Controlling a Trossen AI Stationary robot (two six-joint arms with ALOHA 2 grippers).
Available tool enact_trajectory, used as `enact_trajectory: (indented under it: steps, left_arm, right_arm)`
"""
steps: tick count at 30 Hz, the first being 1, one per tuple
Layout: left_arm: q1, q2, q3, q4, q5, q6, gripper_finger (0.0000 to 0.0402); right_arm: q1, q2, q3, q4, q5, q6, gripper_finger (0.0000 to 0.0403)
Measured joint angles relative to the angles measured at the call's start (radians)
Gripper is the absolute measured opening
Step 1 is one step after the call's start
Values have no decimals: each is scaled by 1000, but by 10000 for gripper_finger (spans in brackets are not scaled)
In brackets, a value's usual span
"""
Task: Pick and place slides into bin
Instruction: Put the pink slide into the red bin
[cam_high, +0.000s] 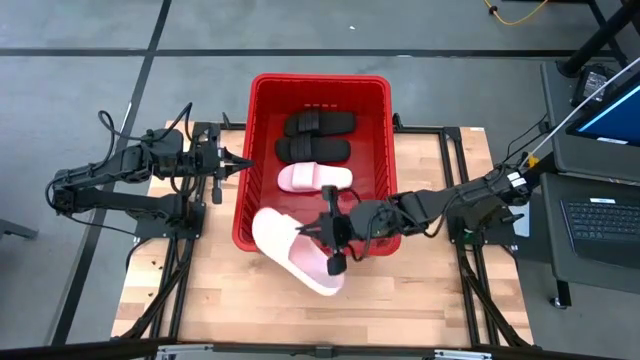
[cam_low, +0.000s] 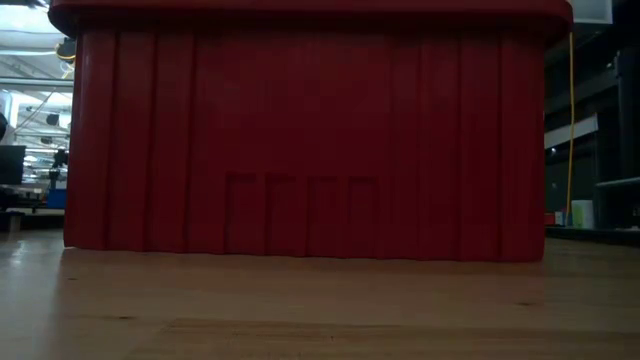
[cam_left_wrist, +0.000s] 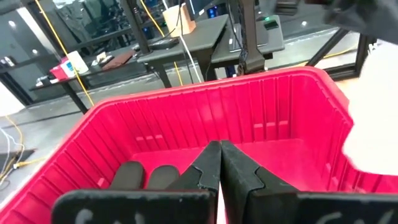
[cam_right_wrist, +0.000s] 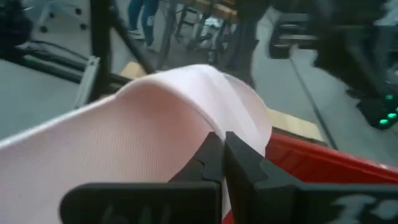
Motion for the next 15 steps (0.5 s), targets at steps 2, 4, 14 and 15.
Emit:
enact_trajectory:
  steps: [2, 4, 14, 15]
  left_arm:
    - [0, 0, 0, 1, 0, 5, 2]
    - [0, 0, 0, 16, 0, 0, 1]
    - [1, -34, 0, 123, -48, -10, 1]
    - [1, -37, 0, 117, -67, -10, 1]
  right_arm:
    - [-27, 0, 0, 12, 0, 0, 6]
    - [-54, 0, 0, 11, 1, 1, 6]
    - [-211, -2, 0, -39, -2, -238, 6]
    - [-231, -4, 0, -47, -18, -265, 6]
